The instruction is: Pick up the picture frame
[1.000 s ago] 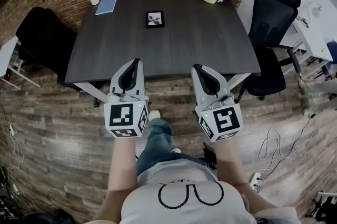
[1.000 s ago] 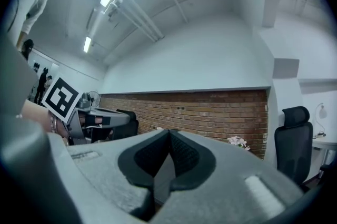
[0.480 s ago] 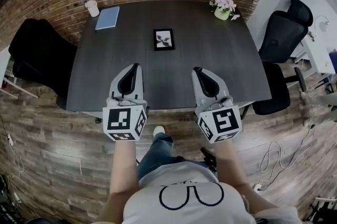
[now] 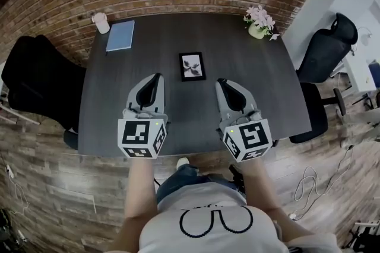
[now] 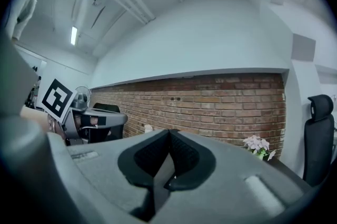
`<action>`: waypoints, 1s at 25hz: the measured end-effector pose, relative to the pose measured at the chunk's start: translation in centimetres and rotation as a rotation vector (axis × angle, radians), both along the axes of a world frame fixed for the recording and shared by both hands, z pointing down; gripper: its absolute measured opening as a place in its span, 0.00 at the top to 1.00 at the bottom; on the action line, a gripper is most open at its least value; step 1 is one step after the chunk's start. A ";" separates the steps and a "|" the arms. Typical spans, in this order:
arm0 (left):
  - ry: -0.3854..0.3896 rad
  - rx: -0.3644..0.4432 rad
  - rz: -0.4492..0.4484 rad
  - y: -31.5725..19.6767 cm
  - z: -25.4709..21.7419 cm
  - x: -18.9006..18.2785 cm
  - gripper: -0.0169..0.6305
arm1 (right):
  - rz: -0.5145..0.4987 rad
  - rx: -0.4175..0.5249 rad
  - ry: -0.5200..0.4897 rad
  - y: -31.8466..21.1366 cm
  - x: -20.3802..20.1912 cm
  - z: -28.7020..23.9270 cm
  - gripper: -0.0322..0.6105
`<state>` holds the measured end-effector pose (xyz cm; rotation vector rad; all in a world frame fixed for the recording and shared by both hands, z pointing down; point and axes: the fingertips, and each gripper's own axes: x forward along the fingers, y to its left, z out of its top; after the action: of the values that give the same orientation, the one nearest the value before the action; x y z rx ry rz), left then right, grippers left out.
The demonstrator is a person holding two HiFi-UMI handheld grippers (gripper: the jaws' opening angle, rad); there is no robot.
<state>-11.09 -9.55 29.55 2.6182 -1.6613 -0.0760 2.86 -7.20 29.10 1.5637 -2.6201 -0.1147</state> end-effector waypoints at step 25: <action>0.078 -0.267 0.022 -13.3 7.5 2.4 0.63 | -0.036 -0.218 -0.002 -13.4 1.8 6.7 0.72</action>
<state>-8.67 -22.80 37.04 2.4031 -1.5015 0.0420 4.66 -20.58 35.78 1.4459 -2.5609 0.1648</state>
